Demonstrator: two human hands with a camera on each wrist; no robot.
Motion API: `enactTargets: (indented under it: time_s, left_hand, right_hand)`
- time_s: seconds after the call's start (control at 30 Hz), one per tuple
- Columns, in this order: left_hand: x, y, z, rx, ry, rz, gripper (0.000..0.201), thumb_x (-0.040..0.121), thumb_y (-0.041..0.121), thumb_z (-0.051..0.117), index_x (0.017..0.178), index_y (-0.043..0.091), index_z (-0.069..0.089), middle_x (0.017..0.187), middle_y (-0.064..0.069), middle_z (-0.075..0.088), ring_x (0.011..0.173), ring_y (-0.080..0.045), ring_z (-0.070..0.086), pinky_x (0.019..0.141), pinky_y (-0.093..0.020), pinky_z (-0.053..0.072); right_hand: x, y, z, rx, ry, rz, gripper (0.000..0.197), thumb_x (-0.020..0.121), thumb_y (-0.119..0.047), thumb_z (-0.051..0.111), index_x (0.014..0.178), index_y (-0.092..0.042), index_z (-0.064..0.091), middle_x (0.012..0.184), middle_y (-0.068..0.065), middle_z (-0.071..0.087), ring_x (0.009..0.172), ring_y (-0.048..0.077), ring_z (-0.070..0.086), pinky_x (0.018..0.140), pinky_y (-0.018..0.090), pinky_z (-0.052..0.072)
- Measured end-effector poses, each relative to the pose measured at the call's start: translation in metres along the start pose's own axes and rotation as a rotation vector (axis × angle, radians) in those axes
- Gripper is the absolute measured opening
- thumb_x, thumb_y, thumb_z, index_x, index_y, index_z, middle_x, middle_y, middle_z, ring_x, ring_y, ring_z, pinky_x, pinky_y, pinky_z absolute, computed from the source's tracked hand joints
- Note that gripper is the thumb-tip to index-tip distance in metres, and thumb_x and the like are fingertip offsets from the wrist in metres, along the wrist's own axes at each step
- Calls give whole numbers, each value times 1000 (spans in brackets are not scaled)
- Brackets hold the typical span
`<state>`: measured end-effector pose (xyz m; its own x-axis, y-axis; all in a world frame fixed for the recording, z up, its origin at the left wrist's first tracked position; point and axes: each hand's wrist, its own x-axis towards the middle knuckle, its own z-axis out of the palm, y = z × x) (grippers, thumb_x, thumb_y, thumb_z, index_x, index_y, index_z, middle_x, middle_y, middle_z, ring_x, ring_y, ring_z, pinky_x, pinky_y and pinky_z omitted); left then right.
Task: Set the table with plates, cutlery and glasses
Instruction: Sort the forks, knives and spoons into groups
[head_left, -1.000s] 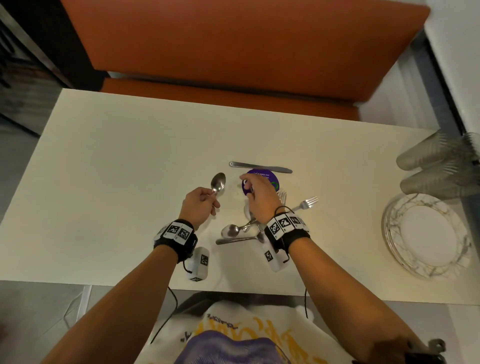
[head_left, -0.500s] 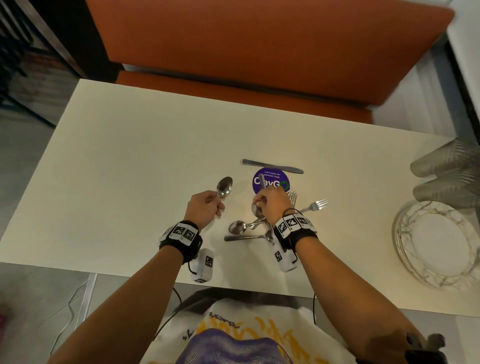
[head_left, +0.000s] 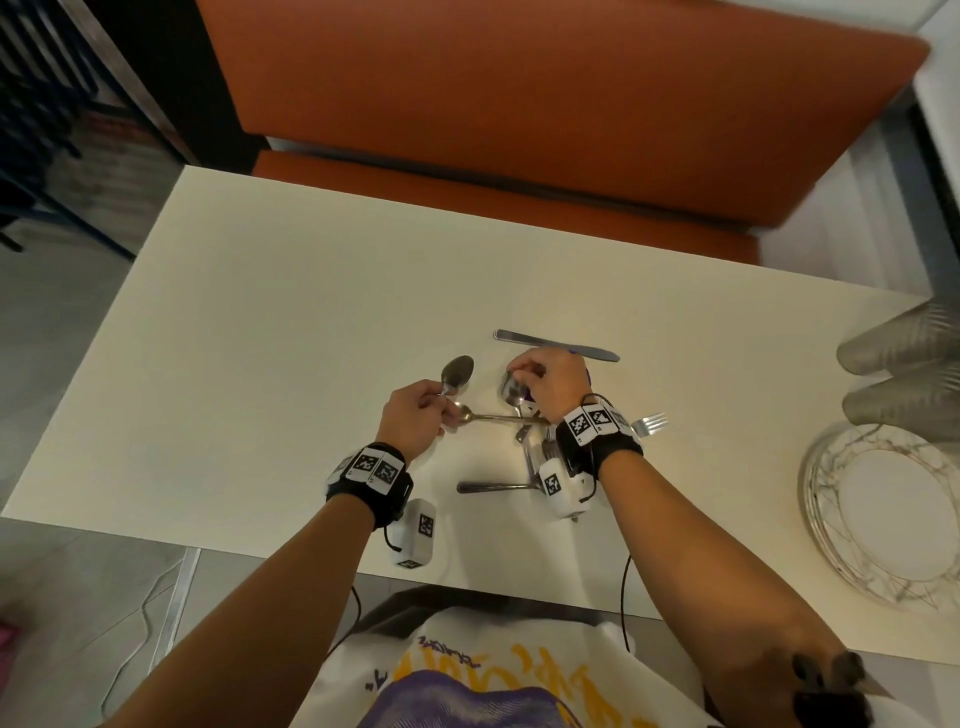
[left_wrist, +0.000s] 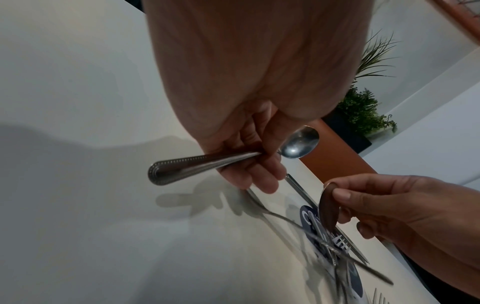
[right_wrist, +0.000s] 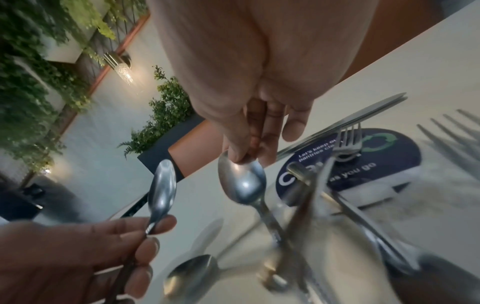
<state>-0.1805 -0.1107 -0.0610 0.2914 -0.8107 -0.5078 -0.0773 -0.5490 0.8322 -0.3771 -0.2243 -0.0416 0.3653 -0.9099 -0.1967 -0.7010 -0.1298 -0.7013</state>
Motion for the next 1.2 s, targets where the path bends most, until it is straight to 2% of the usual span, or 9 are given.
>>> enactTargets:
  time_s: [0.1,0.3,0.53,0.63,0.73,0.83,0.93,1.03,1.2]
  left_hand:
    - [1,1,-2,-13,12,-3,25,101,2,47,111,5,70,84,-9,80,75,-26,76,64,-33,56]
    - [5,4,1,-65,16,-3,24,103,0,46,112,-1,68,82,-14,76,69,-24,73,66,-36,58]
    - [3,28,12,-244,-30,-29,23,104,0,48,111,5,69,94,-13,80,90,-29,79,82,-41,63]
    - [-2,43,17,-283,-35,-30,21,104,2,49,112,5,68,96,-14,80,89,-29,79,68,-33,63]
    - [-8,51,22,-343,-87,-37,21,106,5,47,114,2,67,98,-20,78,84,-34,78,69,-38,64]
    - [-13,49,23,-344,-90,-64,22,107,11,49,112,2,69,91,-20,75,67,-28,70,59,-35,53]
    - [-14,40,22,-332,-63,-106,20,105,12,54,106,0,70,79,-14,66,53,-21,54,52,-30,39]
    - [-15,30,19,-297,-59,-106,22,105,12,54,103,-3,70,72,-8,61,47,-17,44,50,-30,36]
    - [-14,21,17,-297,-59,-128,25,105,11,52,103,-1,74,68,-6,58,53,-17,44,52,-30,37]
  right_hand:
    - [4,-5,-2,63,20,5,13,89,-6,70,97,-12,78,94,1,76,88,12,67,83,15,50]
    - [4,-10,-8,137,101,-29,13,89,-10,71,98,-16,77,95,-1,75,89,13,69,86,28,56]
    - [7,-29,-25,186,235,-48,15,92,-10,68,100,-17,77,91,-9,73,83,2,66,77,8,49]
    - [8,-40,-22,203,238,-39,15,90,-9,69,100,-16,77,87,-8,72,78,0,65,72,6,49]
    - [5,-46,-9,219,256,-18,13,88,-9,69,97,-15,78,85,-4,74,77,10,69,74,19,55]
    - [-1,-48,8,262,257,9,12,88,-8,69,98,-11,76,85,-2,71,76,9,65,73,23,55]
    - [-6,-47,20,266,234,26,19,90,-11,70,108,-11,72,88,1,70,74,6,61,69,17,50]
    - [-7,-44,25,191,156,28,21,95,-17,65,114,-15,72,100,-1,72,81,8,63,77,17,50]
    - [-7,-43,25,168,95,-10,17,95,-19,64,108,-14,75,95,0,75,87,12,69,82,22,53]
